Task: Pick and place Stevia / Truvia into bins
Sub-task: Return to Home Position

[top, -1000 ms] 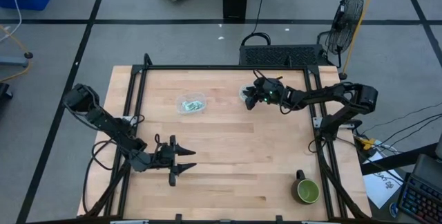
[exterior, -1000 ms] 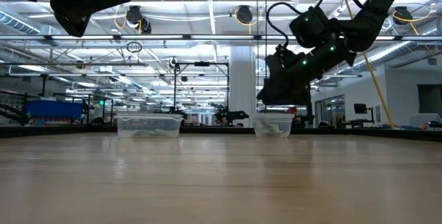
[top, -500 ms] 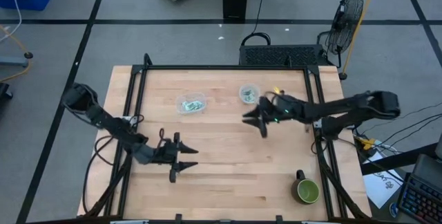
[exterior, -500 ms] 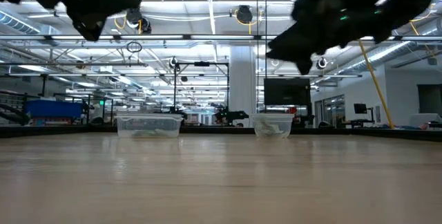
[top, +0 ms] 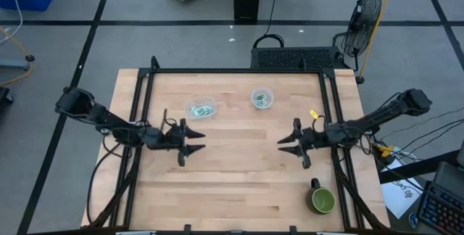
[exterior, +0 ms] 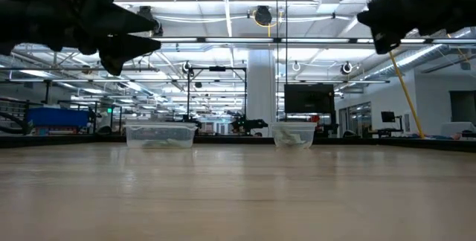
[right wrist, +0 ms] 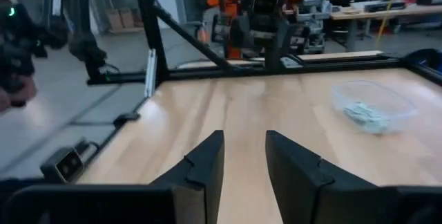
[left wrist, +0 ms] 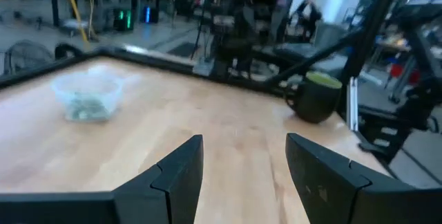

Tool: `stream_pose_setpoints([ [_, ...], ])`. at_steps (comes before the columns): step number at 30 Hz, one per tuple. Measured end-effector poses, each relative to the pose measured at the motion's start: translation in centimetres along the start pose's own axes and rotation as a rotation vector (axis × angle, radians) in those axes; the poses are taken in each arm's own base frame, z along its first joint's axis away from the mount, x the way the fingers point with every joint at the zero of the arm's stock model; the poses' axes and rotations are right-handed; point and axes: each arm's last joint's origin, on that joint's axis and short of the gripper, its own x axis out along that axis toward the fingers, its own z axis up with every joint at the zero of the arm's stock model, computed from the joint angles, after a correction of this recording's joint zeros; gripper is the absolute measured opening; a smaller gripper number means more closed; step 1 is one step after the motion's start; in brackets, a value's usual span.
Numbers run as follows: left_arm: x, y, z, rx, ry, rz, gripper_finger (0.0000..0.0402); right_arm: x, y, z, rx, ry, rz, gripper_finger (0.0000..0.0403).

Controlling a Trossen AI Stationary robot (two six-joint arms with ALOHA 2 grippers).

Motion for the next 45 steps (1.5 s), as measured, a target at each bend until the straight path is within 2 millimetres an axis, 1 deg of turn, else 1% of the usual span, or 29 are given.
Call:
stream_pose_setpoints([
  [3,-1.2,1.3,-0.3,0.016,-0.044,0.012,0.0212,-0.7,0.6,-0.3,-0.052,0.024,-0.048,0.0098],
  [7,-2.8,2.7,-0.6,0.001,-0.093,0.079,0.0212,-1.9,0.7,-0.8,-0.109,0.090,-0.126,0.0100],
  [11,-3.2,2.6,0.2,0.023,-0.126,0.037,0.0212,-2.9,0.6,-0.6,-0.083,0.082,-0.107,0.0100],
  [14,-3.6,2.6,0.6,0.050,-0.142,0.038,0.0212,-3.7,0.6,-0.4,-0.117,0.081,-0.055,0.0100],
  [18,-4.2,2.6,1.0,0.060,-0.144,0.034,0.0212,-4.6,0.5,0.3,-0.132,0.013,0.015,0.0100],
  [22,-4.8,2.7,1.2,0.075,-0.117,0.038,0.0212,-5.4,0.0,-0.8,-0.168,-0.015,0.023,0.0100],
  [27,-5.5,2.8,1.7,0.093,-0.139,0.034,0.0212,-5.8,-0.9,-2.4,-0.168,-0.069,-0.016,0.0101],
  [35,-5.8,2.9,1.7,0.099,-0.132,0.036,0.0212,-6.3,-2.1,-1.9,-0.155,-0.143,-0.099,0.0100],
  [37,-5.8,2.9,1.7,0.101,-0.133,0.038,0.0212,-6.2,-2.4,-1.9,-0.162,-0.136,-0.074,0.0100],
  [42,-5.8,3.0,2.0,0.083,-0.172,0.106,0.0212,-6.1,-3.4,-2.2,-0.185,-0.091,-0.053,0.0100],
  [45,-6.1,2.8,2.4,0.092,-0.198,0.050,0.0212,-6.1,-3.9,-2.3,-0.186,-0.066,-0.055,0.0100],
])
